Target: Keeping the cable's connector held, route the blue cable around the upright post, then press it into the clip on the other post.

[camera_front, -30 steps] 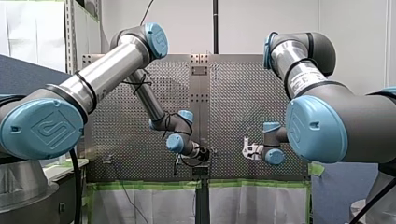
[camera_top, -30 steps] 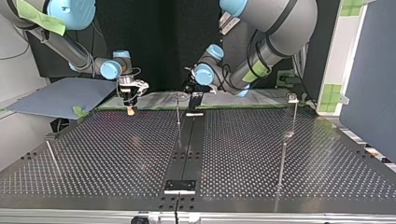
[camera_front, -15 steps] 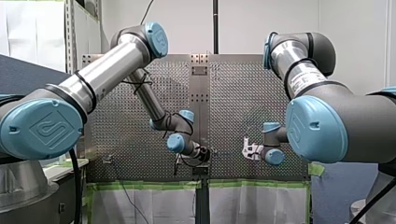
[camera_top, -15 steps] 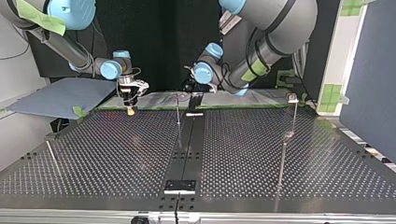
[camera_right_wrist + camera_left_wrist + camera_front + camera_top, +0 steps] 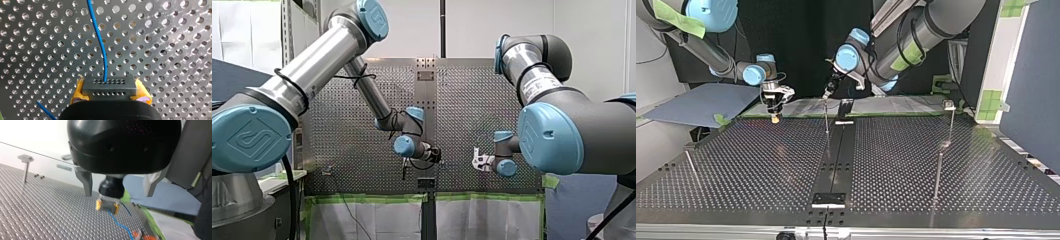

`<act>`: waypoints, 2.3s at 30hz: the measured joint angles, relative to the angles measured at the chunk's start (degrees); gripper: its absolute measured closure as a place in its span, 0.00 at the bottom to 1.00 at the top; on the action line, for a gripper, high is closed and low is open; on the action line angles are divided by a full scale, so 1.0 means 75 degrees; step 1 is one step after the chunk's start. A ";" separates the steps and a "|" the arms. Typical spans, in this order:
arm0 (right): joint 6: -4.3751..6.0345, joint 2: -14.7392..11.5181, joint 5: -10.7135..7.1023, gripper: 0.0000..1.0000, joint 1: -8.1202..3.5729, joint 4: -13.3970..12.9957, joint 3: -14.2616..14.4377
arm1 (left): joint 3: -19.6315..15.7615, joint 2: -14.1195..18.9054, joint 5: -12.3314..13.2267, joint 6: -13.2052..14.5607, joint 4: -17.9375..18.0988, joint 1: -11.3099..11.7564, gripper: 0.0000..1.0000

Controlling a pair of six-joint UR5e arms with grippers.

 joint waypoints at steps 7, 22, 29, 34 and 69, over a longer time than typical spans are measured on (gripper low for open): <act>0.0132 0.0004 0.0017 1.00 -0.0009 -0.0010 -0.0003 | -0.0543 0.0541 -0.0541 -0.0538 -0.0334 -0.0541 0.00; 0.0255 0.0007 -0.0014 1.00 0.0029 -0.0035 0.0001 | -0.1793 0.1792 -0.1791 -0.1788 -0.0908 -0.1598 0.00; 0.0279 0.0008 -0.0015 1.00 0.0032 -0.0046 0.0003 | -0.2317 0.2318 -0.2318 -0.2313 -0.0981 -0.1570 0.00; 0.0288 0.0008 -0.0015 1.00 0.0033 -0.0047 0.0002 | -0.2691 0.2690 -0.2689 -0.2556 -0.0956 -0.1400 0.00; 0.0392 0.0021 -0.0027 1.00 -0.0002 -0.0094 0.0002 | -0.4131 0.5312 -0.1985 -0.2584 0.0418 -0.0353 0.00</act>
